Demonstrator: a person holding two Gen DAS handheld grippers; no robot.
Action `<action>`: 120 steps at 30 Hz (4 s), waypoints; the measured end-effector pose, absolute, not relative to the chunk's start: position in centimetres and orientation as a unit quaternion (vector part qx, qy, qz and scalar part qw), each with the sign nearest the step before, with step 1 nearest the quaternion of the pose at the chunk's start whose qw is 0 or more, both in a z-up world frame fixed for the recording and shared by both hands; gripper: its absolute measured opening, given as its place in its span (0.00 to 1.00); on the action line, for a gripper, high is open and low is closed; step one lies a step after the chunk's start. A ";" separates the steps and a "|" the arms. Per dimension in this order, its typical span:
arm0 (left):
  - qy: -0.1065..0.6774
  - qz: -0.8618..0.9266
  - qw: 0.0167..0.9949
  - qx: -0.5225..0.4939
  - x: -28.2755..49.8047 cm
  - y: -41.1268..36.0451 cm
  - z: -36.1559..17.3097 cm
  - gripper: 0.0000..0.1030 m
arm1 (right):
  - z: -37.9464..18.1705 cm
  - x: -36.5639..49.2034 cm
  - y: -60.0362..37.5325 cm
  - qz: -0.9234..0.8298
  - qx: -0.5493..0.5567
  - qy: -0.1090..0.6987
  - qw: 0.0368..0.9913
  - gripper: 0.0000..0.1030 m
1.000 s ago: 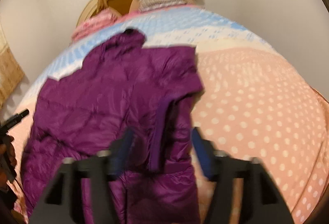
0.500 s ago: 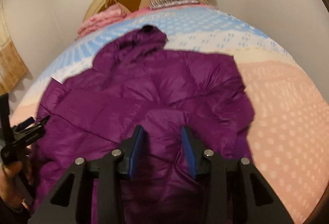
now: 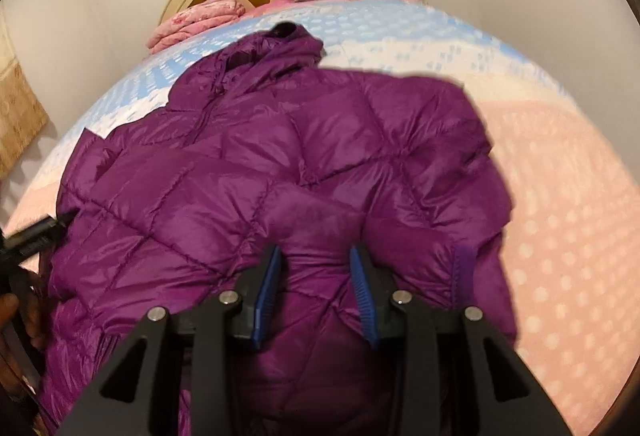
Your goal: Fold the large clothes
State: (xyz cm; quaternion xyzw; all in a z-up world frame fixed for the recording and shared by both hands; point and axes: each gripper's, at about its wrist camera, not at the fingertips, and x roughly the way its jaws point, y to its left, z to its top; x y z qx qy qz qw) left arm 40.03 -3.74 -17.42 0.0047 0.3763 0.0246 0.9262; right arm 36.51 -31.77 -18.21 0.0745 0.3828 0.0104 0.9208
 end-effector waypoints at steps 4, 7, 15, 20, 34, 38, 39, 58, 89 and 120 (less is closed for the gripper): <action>0.338 -0.005 0.941 -0.022 40.8 -3.3 -13.4 0.89 | -15.0 36.9 -33.2 0.007 0.087 0.350 0.933 0.38; 0.336 -0.006 0.942 -0.030 43.5 -4.2 -12.7 0.89 | -14.6 39.1 -34.9 -0.022 0.103 0.346 0.932 0.30; 0.394 0.059 0.917 0.019 50.1 -5.6 -18.2 0.89 | -17.5 43.5 -36.6 -0.072 0.117 0.369 0.919 0.25; 0.422 0.045 0.905 0.020 51.4 -5.8 -20.3 0.92 | -19.9 43.8 -36.6 -0.084 0.111 0.382 0.914 0.23; 0.448 0.025 0.890 -0.083 51.9 -2.9 -21.7 0.99 | -20.6 43.9 -36.9 -0.081 0.122 0.388 0.910 0.22; 0.447 0.024 0.890 -0.083 52.0 -2.9 -21.8 0.99 | -20.6 43.9 -36.9 -0.081 0.121 0.388 0.910 0.22; 0.447 0.025 0.890 -0.083 52.0 -2.9 -21.8 0.99 | -20.6 43.9 -36.9 -0.082 0.120 0.389 0.910 0.22; 0.373 -0.026 0.927 0.010 50.0 -3.3 -12.2 0.99 | -15.4 45.3 -35.0 0.036 0.053 0.400 0.914 0.73; 0.455 -0.122 0.882 -0.005 75.1 -14.1 -19.3 0.43 | -19.6 73.1 -38.7 0.065 0.156 0.441 0.882 0.38; 0.434 -0.144 0.889 0.008 74.9 -13.6 -19.8 0.02 | -19.5 73.8 -35.6 0.100 0.080 0.447 0.885 0.10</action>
